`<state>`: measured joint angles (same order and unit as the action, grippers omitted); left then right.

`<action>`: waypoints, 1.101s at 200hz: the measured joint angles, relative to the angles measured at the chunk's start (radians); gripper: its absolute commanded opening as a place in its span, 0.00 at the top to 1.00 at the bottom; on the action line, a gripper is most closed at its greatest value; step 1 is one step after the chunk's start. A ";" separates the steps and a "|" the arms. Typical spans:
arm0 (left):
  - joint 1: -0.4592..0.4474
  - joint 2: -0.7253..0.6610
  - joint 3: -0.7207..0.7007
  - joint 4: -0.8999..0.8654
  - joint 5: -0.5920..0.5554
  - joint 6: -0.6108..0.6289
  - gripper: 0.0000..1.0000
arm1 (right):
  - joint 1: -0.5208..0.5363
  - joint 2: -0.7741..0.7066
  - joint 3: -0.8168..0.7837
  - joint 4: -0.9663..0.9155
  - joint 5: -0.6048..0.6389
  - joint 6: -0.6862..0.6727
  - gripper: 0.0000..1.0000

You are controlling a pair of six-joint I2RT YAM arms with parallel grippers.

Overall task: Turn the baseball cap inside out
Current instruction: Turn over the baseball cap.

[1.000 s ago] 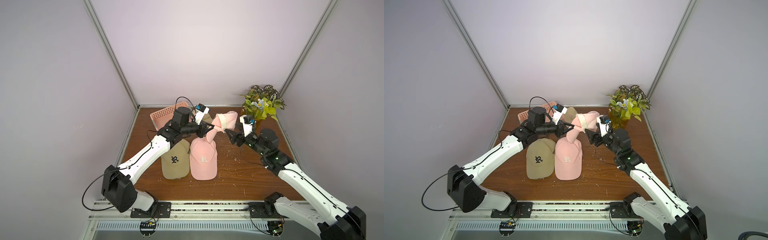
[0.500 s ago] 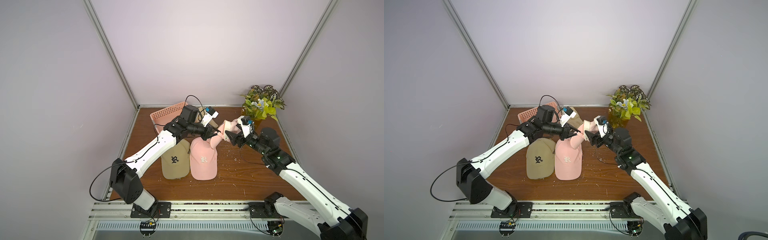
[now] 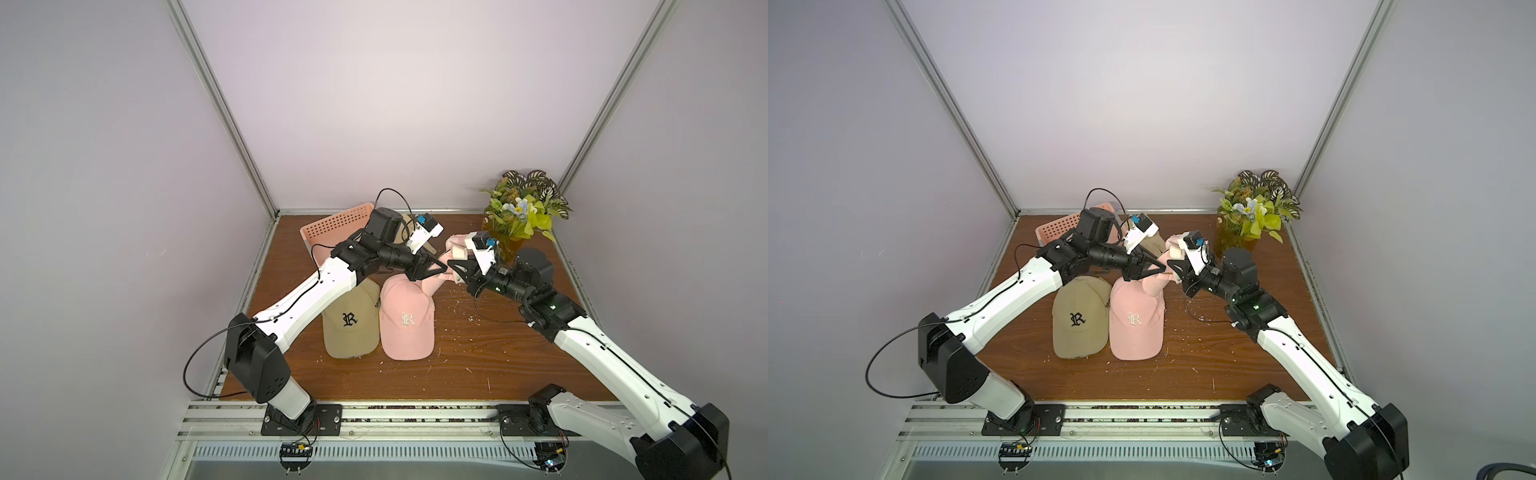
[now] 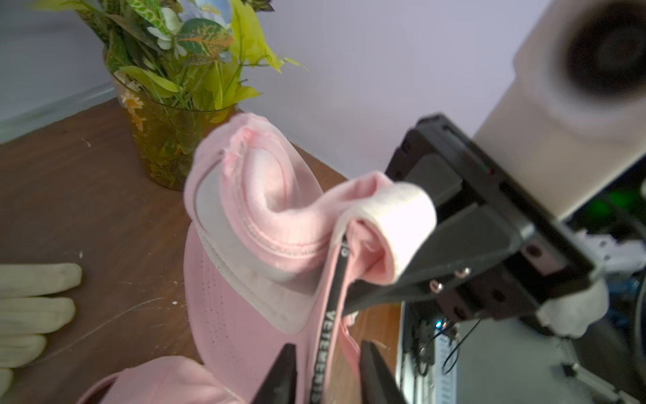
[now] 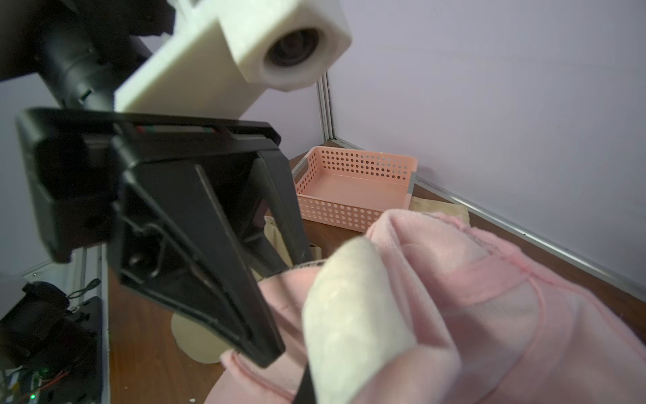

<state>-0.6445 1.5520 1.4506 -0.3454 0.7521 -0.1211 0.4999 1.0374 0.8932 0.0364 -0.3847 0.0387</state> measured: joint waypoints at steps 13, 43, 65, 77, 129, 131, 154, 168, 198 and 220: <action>0.000 -0.061 -0.084 0.082 -0.031 -0.030 0.39 | -0.001 -0.009 0.000 0.009 0.016 0.049 1.00; 0.000 -0.240 -0.342 0.340 -0.097 -0.104 0.28 | -0.016 -0.032 0.000 0.039 0.037 0.182 1.00; 0.000 -0.320 -0.495 0.533 -0.129 -0.147 0.27 | -0.030 -0.037 0.000 0.061 0.030 0.276 1.00; 0.000 -0.332 -0.549 0.612 -0.138 -0.160 0.27 | -0.035 -0.034 0.000 0.072 0.010 0.323 1.00; 0.000 -0.330 -0.677 0.853 -0.199 -0.161 0.30 | -0.039 -0.027 0.000 0.142 -0.078 0.487 1.00; 0.000 -0.329 -0.681 0.860 -0.200 -0.161 0.30 | -0.039 -0.027 0.000 0.146 -0.081 0.491 1.00; 0.000 -0.307 -0.711 0.941 -0.200 -0.168 0.43 | -0.039 -0.027 0.000 0.177 -0.098 0.544 1.00; -0.002 -0.287 -0.712 0.979 -0.199 -0.176 0.52 | -0.039 -0.022 0.000 0.198 -0.106 0.568 1.00; -0.008 -0.276 -0.712 1.020 -0.192 -0.194 0.99 | -0.040 -0.003 -0.001 0.216 -0.117 0.598 1.00; -0.016 -0.291 -0.718 1.014 -0.206 -0.190 1.00 | -0.043 -0.002 -0.002 0.209 -0.110 0.593 0.99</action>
<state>-0.6601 1.2610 0.7326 0.6689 0.5465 -0.3111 0.4572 1.0359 0.8913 0.2455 -0.4946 0.6319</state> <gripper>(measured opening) 0.063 0.090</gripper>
